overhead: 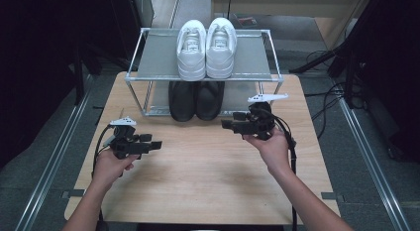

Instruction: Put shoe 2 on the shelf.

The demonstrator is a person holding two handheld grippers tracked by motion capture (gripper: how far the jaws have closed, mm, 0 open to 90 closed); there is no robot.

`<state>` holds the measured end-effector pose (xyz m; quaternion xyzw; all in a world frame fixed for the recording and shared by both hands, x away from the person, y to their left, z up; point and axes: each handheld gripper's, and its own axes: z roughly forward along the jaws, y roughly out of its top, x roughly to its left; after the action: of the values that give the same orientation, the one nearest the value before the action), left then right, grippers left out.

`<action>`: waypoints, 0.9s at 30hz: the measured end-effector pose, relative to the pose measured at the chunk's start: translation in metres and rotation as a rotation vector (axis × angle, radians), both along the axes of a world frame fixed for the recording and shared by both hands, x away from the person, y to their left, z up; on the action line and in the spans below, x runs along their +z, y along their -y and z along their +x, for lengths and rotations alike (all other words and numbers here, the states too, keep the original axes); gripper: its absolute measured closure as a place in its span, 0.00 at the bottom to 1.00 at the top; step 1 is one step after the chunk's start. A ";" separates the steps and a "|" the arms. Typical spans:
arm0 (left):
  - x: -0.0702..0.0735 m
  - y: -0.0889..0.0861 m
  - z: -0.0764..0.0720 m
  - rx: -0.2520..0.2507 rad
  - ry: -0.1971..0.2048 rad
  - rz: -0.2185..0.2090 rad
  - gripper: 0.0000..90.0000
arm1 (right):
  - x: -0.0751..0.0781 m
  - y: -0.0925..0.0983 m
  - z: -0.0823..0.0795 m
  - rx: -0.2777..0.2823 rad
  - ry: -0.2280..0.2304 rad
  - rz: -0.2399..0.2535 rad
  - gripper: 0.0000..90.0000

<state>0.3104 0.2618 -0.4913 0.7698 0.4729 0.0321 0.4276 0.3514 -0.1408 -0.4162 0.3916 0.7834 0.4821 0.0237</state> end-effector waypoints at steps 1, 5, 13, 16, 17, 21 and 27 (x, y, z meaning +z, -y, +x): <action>0.000 0.000 0.000 -0.003 0.002 0.000 0.40 | -0.003 0.002 -0.002 -0.003 0.000 -0.003 0.41; 0.000 0.002 0.000 -0.009 0.003 0.004 0.40 | -0.012 0.011 -0.010 -0.013 -0.016 0.009 0.41; 0.001 0.003 -0.002 -0.007 0.000 -0.002 0.39 | -0.030 0.032 -0.025 -0.020 -0.023 0.009 0.40; 0.001 0.004 -0.002 -0.011 0.005 0.004 0.39 | -0.034 0.040 -0.030 -0.022 -0.010 -0.004 0.41; 0.001 0.004 -0.002 -0.012 0.008 0.005 0.39 | -0.035 0.043 -0.030 -0.023 -0.008 -0.006 0.41; 0.000 0.004 -0.002 -0.016 0.006 0.007 0.39 | -0.040 0.055 -0.032 -0.039 -0.011 0.000 0.41; -0.001 0.006 -0.002 -0.007 0.009 0.002 0.37 | -0.051 0.067 -0.034 -0.057 -0.014 -0.003 0.41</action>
<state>0.3080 0.2558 -0.4919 0.7716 0.4683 0.0344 0.4292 0.3175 -0.2078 -0.4668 0.4170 0.7727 0.4775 0.0325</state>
